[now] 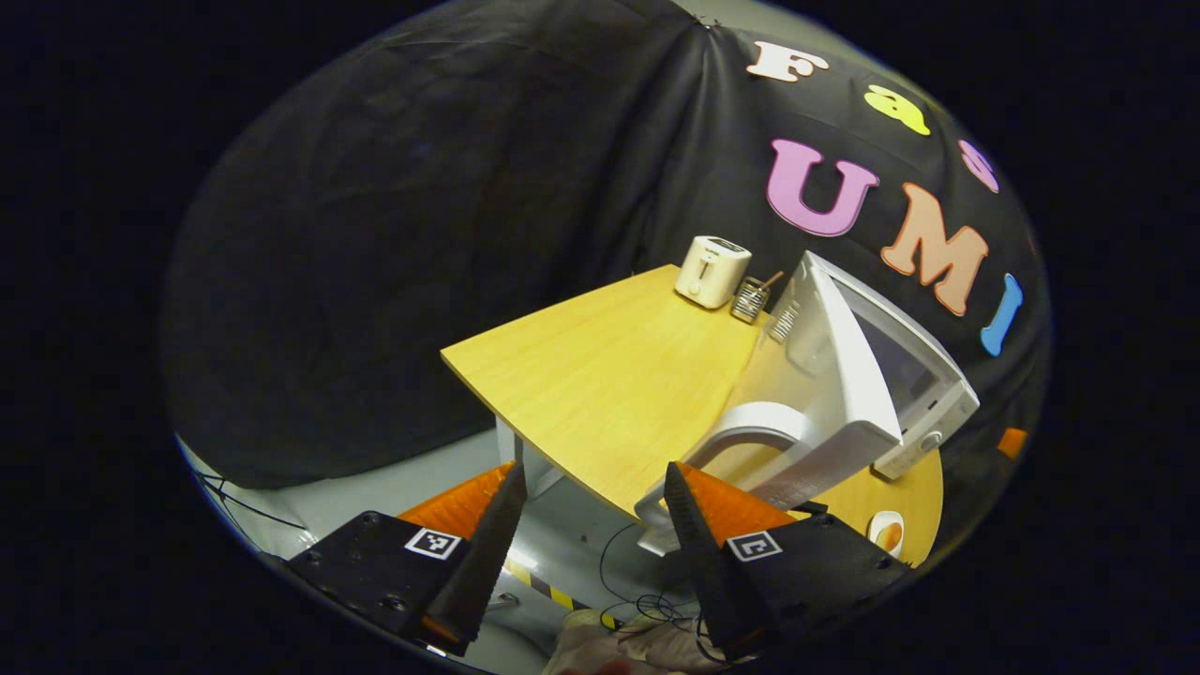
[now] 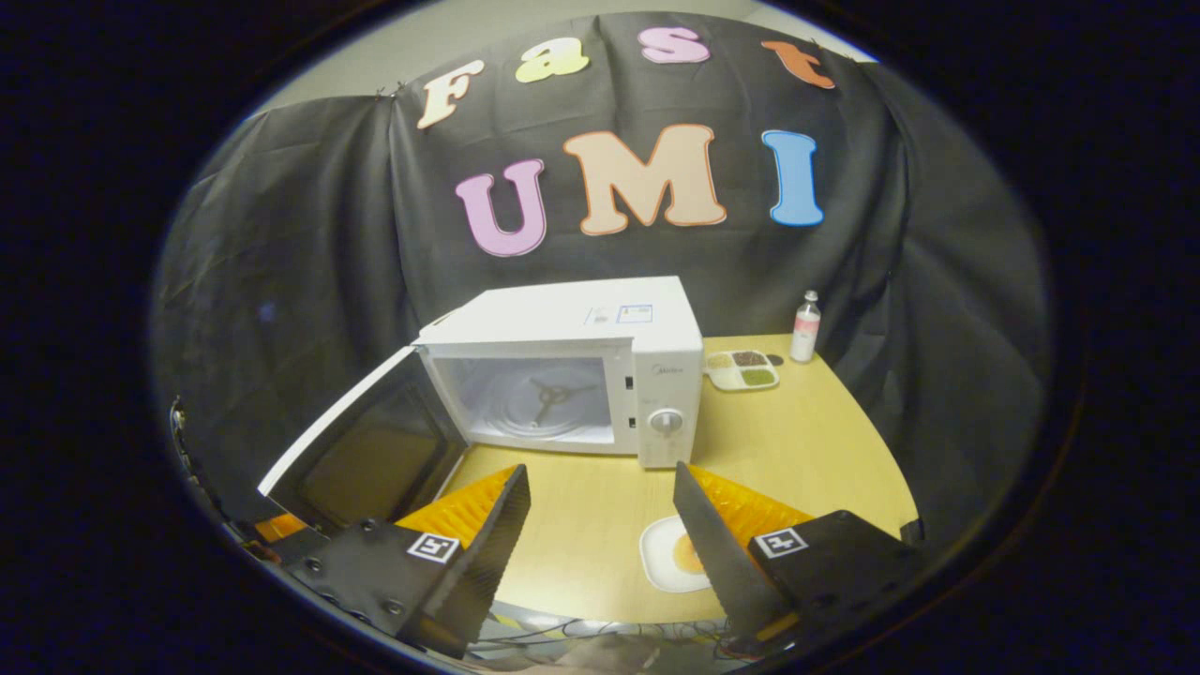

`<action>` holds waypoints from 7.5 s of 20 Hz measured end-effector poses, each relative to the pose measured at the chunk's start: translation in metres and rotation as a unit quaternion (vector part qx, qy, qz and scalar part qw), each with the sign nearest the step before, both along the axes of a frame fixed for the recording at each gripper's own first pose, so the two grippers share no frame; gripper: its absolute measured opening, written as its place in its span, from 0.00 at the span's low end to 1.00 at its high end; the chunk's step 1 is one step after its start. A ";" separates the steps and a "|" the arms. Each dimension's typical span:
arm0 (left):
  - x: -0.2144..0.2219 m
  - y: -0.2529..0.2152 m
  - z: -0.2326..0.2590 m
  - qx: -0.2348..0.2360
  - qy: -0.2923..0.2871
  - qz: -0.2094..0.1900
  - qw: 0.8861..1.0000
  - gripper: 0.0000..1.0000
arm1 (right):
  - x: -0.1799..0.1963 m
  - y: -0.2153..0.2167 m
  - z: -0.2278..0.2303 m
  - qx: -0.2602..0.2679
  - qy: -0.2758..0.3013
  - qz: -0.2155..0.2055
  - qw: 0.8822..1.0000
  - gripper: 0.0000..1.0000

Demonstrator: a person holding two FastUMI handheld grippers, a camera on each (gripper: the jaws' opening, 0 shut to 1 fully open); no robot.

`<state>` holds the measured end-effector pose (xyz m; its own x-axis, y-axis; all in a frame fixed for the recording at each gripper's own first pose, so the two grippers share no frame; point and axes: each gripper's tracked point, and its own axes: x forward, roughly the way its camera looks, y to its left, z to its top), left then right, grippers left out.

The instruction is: Open the microwave oven with the left hand, put the food in, and close the microwave oven.

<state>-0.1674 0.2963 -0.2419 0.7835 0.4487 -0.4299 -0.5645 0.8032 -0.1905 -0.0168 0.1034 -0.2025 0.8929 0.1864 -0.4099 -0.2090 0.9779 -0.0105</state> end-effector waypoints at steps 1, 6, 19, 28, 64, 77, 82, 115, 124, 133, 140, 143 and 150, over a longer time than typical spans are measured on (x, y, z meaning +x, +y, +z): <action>-0.003 0.006 0.006 0.001 -0.006 0.012 1.000 0.88 | 0.002 -0.005 -0.006 -0.004 0.009 -0.004 1.000 0.92; -0.012 0.031 0.061 0.044 -0.051 0.066 0.996 0.87 | 0.016 -0.036 -0.049 -0.022 0.070 -0.024 0.997 0.98; 0.056 -0.028 0.182 0.142 -0.139 0.052 0.979 0.86 | 0.057 -0.101 -0.183 -0.089 0.269 -0.029 0.959 0.94; 0.075 -0.054 0.202 0.160 -0.149 0.071 0.973 0.96 | 0.054 -0.116 -0.227 -0.099 0.347 -0.024 0.932 0.99; 0.144 -0.029 0.169 0.146 -0.098 -0.056 0.983 0.96 | 0.055 0.063 -0.164 0.179 0.275 -0.067 0.942 0.79; 0.171 -0.015 0.140 0.129 -0.076 -0.160 0.976 0.96 | 0.132 0.164 -0.128 0.318 0.138 -0.108 0.932 0.78; 0.180 -0.009 0.127 0.121 -0.061 -0.189 0.972 0.96 | 0.168 0.179 -0.126 0.332 0.085 -0.145 0.928 0.78; 0.177 0.004 0.089 0.090 -0.027 -0.216 0.972 0.96 | 0.224 0.167 -0.142 0.211 -0.019 -0.159 0.964 0.99; 0.174 -0.002 0.083 0.098 -0.018 -0.238 0.966 0.86 | 0.159 0.142 -0.111 0.169 -0.024 -0.112 0.979 1.00; 0.176 -0.011 0.071 0.089 -0.003 -0.264 0.961 0.52 | 0.093 0.112 -0.090 0.122 -0.025 -0.099 0.987 0.99; 0.167 -0.016 0.055 0.091 0.009 -0.280 0.956 0.00 | 0.050 0.090 -0.087 0.088 -0.013 -0.111 0.990 0.99; 0.161 -0.025 0.050 0.095 0.009 -0.296 0.950 0.01 | 0.032 0.082 -0.082 0.074 -0.005 -0.116 0.991 1.00; 0.148 -0.062 0.044 0.088 0.004 -0.344 0.935 0.01 | 0.007 0.060 -0.053 0.087 -0.005 -0.146 0.986 0.91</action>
